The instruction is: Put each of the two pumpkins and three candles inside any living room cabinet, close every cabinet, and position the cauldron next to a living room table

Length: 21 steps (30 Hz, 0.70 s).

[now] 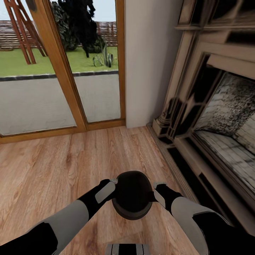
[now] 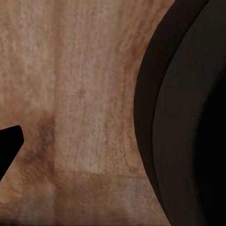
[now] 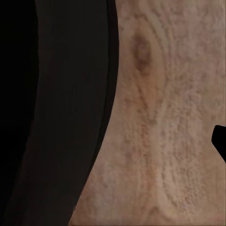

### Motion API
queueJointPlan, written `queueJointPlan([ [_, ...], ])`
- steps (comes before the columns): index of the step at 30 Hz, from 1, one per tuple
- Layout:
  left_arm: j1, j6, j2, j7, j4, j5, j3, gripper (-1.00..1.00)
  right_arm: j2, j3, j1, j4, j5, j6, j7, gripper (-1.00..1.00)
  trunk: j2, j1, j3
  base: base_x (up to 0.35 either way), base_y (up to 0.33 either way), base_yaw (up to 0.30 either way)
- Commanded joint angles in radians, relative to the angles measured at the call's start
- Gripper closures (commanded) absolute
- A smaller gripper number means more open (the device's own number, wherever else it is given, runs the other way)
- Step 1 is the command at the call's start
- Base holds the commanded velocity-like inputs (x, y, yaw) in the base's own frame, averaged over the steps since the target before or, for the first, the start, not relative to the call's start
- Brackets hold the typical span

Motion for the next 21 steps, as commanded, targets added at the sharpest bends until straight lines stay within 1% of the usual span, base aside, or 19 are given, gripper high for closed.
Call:
queueJointPlan([
  [1,0.0,0.008,0.001,0.005,0.001,-0.016,-0.001,-1.0,0.0,0.022,0.0,0.002,0.017,0.003,-0.006,-1.0,0.0,0.0,-0.004,0.0,0.0,0.0],
  [4,0.0,0.008,0.001,0.005,0.001,-0.016,-0.001,-1.0,0.0,0.022,0.0,0.002,0.017,0.003,-0.006,-1.0,-0.001,0.002,-0.016,0.0,0.0,0.0],
  [17,0.0,0.006,0.005,0.005,0.005,-0.015,-0.001,-1.0,0.0,0.022,0.0,0.002,0.017,0.003,-0.008,-1.0,-0.001,0.002,-0.016,0.0,0.0,0.0],
  [21,0.0,0.009,0.003,0.006,0.012,-0.017,-0.001,-1.0,0.001,0.022,0.0,0.002,0.017,0.003,-0.008,-1.0,-0.001,0.002,-0.016,0.0,0.0,0.0],
])
